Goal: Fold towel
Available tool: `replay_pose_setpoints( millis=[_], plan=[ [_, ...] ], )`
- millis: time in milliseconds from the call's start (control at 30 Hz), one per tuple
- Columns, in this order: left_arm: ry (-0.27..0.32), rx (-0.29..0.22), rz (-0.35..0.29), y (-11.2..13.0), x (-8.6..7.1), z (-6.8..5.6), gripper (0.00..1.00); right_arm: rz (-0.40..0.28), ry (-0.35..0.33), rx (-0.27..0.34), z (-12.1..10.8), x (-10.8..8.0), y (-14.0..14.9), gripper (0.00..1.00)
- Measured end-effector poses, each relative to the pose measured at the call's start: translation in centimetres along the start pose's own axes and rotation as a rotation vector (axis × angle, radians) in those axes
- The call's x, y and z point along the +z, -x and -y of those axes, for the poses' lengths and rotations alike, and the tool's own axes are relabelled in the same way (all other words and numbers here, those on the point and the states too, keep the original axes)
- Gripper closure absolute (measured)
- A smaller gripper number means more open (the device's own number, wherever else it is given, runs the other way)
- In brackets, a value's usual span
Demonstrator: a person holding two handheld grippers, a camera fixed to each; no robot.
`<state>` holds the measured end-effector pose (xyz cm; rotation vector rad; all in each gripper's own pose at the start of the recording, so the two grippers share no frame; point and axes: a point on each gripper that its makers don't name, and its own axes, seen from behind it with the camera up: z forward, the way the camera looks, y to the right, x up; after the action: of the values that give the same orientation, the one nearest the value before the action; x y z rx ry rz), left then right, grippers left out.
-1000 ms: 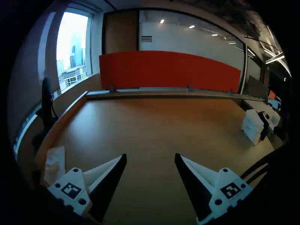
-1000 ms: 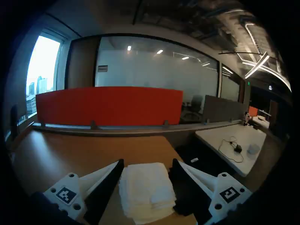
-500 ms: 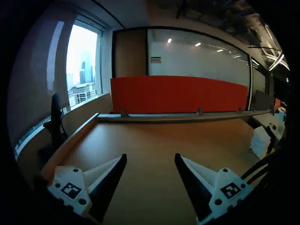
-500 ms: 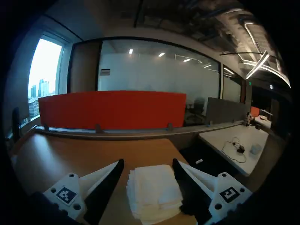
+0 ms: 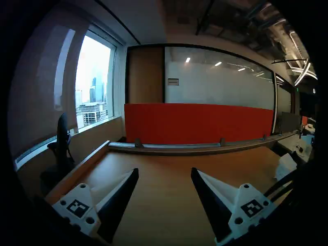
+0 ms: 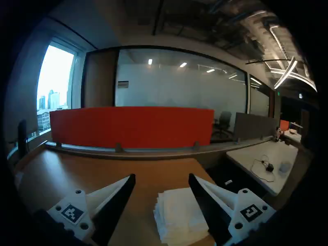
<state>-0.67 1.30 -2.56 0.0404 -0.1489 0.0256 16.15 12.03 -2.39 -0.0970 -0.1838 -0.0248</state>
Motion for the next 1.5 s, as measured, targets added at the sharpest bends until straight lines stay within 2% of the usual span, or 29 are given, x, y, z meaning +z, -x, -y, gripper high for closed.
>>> replay_pose_setpoints(
  millis=[167, 467, 700, 867, 1100, 1500],
  plan=[
    [0.007, 0.003, -0.026, -1.2, 0.7, 0.0, 0.05, -0.011, -0.029, 0.006, 2.5, 0.3, -0.6, 0.0],
    [0.013, -0.018, -0.059, -2.6, 1.6, 0.1, 0.05, -0.049, -0.09, 0.052, 7.4, 0.7, -2.3, 0.0],
    [0.015, -0.033, -0.089, -3.9, 1.9, 0.4, 0.05, -0.068, -0.138, 0.069, 11.0, 0.7, -3.7, 0.0],
    [0.03, -0.042, -0.098, -4.3, 2.0, 0.1, 0.05, -0.074, -0.166, 0.071, 13.2, 0.5, -4.5, 0.0],
    [0.035, -0.039, -0.106, -4.5, 2.1, 0.1, 0.05, -0.068, -0.188, 0.06, 14.6, 0.6, -4.3, 0.0],
    [0.038, -0.046, -0.137, -5.3, 2.3, 0.1, 0.05, -0.075, -0.185, 0.042, 15.0, 0.6, -5.3, 0.0]
  ],
)
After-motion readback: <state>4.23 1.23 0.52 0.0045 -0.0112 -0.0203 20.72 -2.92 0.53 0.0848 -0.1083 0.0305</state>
